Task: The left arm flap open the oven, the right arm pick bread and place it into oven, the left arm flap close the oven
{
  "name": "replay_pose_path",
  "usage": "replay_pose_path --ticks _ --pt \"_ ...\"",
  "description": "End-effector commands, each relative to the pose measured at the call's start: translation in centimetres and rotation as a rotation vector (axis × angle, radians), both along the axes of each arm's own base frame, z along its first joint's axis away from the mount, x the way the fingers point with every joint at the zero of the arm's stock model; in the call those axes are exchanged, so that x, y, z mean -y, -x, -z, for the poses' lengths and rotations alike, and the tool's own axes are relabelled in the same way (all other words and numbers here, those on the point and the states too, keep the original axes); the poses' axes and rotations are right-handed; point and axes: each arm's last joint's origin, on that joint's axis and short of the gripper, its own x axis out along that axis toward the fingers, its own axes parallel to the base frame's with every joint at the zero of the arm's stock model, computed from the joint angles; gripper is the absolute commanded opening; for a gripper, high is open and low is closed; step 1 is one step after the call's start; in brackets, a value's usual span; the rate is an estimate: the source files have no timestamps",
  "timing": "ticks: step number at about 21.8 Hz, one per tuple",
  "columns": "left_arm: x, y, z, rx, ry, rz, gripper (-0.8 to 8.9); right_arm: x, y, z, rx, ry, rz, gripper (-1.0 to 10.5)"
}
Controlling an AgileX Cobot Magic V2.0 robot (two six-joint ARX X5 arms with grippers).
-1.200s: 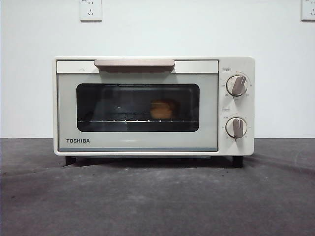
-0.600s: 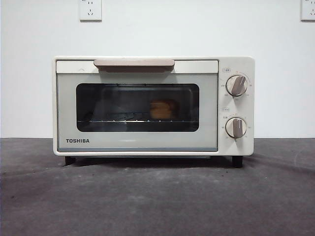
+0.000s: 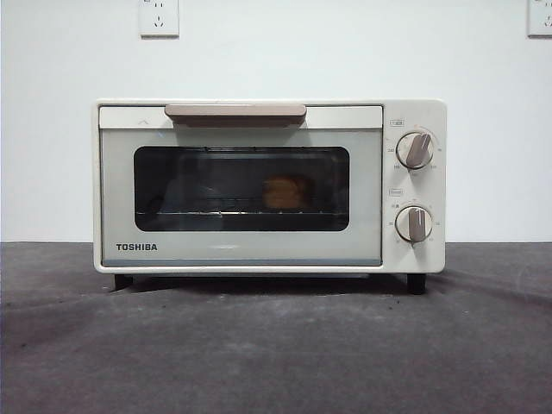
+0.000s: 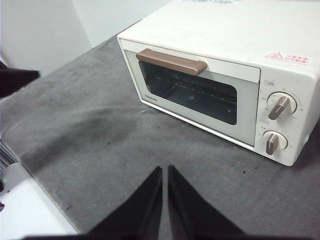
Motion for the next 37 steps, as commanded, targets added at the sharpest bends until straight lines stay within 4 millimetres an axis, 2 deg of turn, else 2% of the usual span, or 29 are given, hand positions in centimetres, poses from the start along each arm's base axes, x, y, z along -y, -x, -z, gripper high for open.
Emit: replay_pose_path --ticks 1,6,14,24,37 --pt "-0.2 -0.9 2.0 0.089 -0.061 -0.08 0.16 0.1 0.1 -0.6 0.024 -0.018 -0.006 0.2" --pt "-0.8 -1.5 5.3 0.07 -0.1 -0.29 0.16 0.1 0.1 -0.6 0.024 -0.018 -0.006 0.2" --pt "-1.4 -1.9 7.8 0.022 -0.127 -0.5 0.16 0.1 0.1 -0.6 0.024 -0.018 -0.006 0.2" --pt "-1.5 -1.8 8.5 0.001 -0.258 -0.511 0.16 0.1 0.1 -0.6 0.025 -0.019 -0.005 0.2" --pt "-1.6 -1.8 8.7 -0.022 -0.278 -0.53 0.16 0.1 0.1 -0.6 0.025 -0.019 -0.006 0.2"
